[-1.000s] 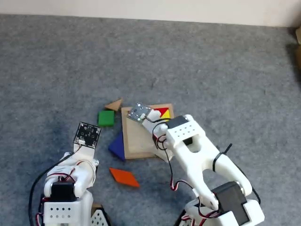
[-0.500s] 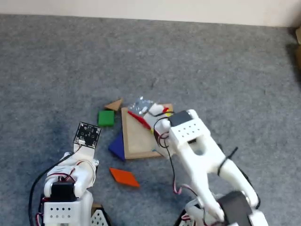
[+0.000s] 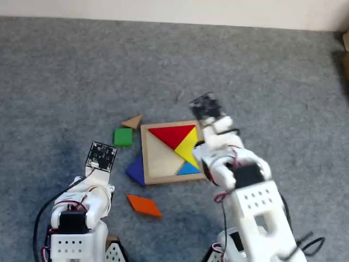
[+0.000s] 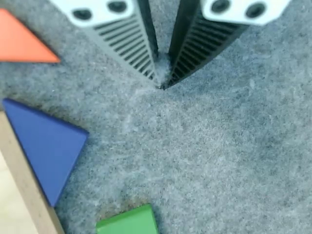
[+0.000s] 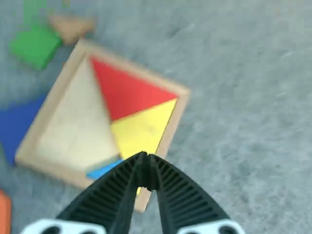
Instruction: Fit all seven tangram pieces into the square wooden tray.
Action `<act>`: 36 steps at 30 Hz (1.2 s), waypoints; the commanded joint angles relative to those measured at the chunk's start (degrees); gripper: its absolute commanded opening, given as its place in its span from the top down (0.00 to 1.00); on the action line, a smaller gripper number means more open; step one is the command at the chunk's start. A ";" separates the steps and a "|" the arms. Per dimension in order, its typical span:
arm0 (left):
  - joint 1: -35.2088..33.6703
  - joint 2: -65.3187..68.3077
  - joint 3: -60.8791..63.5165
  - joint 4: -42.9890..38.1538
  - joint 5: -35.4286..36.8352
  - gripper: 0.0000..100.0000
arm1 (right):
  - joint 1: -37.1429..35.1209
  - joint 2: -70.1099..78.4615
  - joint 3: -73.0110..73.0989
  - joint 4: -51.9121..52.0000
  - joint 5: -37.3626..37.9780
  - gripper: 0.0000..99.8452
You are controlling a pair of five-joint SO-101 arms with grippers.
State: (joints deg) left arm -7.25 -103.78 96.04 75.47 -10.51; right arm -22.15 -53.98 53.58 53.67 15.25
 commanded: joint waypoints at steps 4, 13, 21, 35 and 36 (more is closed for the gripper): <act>-0.57 -0.48 1.10 0.26 0.62 1.00 | 2.51 -14.11 2.51 -1.27 -13.01 0.99; -0.57 -0.48 1.10 0.26 0.62 1.00 | 4.97 -31.16 19.47 -1.36 -24.09 0.99; -0.57 -0.48 1.10 0.26 0.62 1.00 | 11.74 -51.38 37.32 -0.92 -24.09 0.99; -0.40 -0.48 1.10 0.26 0.62 1.00 | 14.11 -51.30 48.66 11.12 -23.74 0.99; -0.22 -0.48 1.10 0.26 0.62 1.00 | 14.11 -51.30 48.84 12.00 -23.74 0.99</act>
State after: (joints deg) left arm -7.25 -103.78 96.04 75.47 -10.51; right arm -8.79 -104.35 95.78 63.96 -8.13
